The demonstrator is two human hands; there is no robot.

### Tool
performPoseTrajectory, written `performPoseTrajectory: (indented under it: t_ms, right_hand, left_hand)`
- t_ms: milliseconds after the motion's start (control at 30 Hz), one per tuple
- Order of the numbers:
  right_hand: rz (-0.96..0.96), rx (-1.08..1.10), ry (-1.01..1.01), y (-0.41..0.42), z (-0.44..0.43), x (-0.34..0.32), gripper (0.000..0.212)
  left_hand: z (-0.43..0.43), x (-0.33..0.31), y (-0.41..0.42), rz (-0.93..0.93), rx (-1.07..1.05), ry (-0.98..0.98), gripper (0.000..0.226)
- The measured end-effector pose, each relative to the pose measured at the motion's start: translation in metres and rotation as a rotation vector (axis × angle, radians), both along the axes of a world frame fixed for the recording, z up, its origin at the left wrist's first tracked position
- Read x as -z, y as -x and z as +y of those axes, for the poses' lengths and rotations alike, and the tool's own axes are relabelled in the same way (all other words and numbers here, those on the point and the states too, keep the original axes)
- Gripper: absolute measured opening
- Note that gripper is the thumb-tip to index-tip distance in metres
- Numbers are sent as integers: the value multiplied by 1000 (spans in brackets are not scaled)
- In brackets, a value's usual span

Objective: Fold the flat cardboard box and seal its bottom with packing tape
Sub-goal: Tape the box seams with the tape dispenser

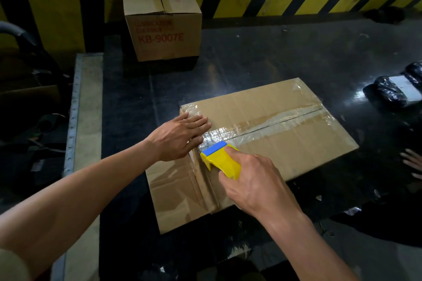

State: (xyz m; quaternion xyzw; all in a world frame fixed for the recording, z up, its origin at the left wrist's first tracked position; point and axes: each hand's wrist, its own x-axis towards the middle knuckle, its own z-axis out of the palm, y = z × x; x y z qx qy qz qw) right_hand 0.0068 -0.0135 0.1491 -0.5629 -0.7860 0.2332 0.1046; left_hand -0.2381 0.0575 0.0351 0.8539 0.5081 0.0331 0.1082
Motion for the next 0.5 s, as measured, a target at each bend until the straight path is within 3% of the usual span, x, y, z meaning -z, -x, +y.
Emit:
performPoseTrajectory:
  t_ms: [133, 233, 333, 500]
  right_hand:
    - [-57, 7, -4, 0, -6, 6, 61]
    - [-82, 23, -9, 2, -5, 8, 59]
    - [-49, 36, -5, -1, -5, 7, 62]
    - [-2, 37, 52, -11, -9, -5, 61]
  left_hand:
    - [-3, -7, -11, 10, -45, -1, 67]
    - [-5, -11, -28, -110, -215, 15, 62]
    - [-6, -4, -36, 13, -261, 37, 76]
    - [-3, -9, -35, 108, -268, 80, 72]
